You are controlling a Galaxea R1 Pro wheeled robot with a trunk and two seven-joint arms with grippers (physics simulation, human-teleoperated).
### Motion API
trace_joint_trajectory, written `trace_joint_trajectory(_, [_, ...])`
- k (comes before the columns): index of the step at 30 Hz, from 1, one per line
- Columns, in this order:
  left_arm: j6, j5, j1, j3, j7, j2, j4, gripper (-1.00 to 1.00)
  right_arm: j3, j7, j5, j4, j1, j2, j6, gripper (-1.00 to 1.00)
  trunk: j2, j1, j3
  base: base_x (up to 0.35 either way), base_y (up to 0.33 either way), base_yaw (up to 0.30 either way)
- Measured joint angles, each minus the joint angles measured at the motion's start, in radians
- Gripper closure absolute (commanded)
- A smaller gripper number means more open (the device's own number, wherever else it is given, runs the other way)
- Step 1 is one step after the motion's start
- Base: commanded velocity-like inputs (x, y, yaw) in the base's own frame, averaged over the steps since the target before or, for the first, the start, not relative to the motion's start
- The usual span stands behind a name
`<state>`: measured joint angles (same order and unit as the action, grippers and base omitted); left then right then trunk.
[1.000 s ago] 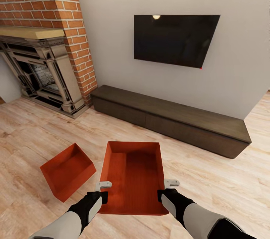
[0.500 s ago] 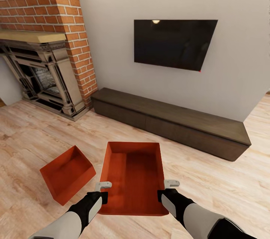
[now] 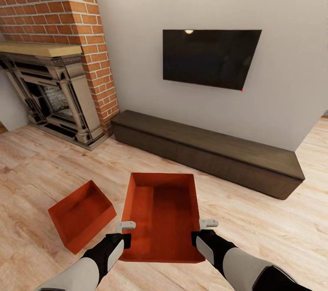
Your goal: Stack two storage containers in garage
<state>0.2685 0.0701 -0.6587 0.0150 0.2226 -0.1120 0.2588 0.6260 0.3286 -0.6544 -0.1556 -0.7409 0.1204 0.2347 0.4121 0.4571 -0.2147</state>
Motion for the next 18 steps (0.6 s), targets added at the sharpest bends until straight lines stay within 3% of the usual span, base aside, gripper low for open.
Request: trace_joint_trajectory(18, [0.002,0.001,0.0,0.0,0.001,0.0,-0.002,1.0,0.0,0.0,0.0,0.0,0.0,0.0,0.003,1.0,0.0,0.0,0.028,0.0,0.0,0.0])
